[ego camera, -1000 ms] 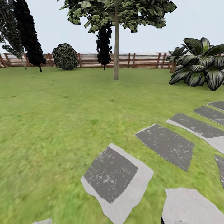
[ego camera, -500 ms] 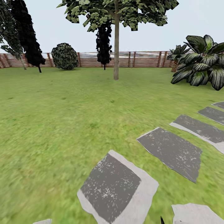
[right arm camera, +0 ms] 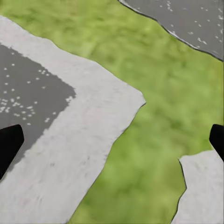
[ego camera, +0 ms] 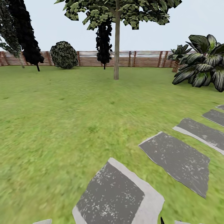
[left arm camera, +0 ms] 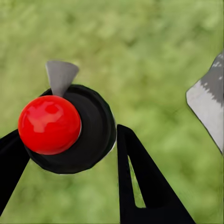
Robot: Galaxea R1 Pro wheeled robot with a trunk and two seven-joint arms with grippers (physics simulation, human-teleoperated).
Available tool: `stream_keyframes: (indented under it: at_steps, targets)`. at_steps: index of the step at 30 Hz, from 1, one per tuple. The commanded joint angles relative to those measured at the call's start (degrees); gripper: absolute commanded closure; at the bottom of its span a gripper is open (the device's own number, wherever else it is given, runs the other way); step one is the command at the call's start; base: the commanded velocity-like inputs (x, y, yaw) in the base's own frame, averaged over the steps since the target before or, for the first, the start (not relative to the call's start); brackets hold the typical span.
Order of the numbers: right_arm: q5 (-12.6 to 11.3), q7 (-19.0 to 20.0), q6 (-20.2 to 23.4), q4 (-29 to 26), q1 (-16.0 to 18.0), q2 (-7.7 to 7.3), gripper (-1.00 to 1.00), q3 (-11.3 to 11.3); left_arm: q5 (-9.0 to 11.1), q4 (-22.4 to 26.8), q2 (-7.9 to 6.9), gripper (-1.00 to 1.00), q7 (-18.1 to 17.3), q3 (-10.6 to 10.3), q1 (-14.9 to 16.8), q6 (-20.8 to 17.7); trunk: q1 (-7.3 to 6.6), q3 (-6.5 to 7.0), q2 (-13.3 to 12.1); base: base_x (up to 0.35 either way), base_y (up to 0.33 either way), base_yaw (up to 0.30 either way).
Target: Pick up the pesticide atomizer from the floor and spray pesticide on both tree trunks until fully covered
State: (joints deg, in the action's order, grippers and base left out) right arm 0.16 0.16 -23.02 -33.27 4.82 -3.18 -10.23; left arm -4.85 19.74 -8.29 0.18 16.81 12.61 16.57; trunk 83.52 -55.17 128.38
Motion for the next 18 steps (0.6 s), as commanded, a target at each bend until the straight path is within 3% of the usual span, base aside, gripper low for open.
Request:
stream_keyframes:
  at_steps: [1, 18]
  targets:
    - [0.0, 0.0, -0.2, 0.0, 0.0, 0.0, -1.0, -0.1, -0.5, -0.1, 0.03, 1.0, 0.0, 0.3, 0.0, 0.2, 0.02, -0.05, 0.0, 0.336, 0.0, 0.0]
    - [0.1, 0.0, -0.2, 0.0, 0.0, -0.02, -1.0, -0.1, -0.6, -0.1, 0.03, 1.0, 0.0, 0.3, 0.0, 0.2, 0.02, -0.05, 0.0, 0.336, 0.0, 0.0]
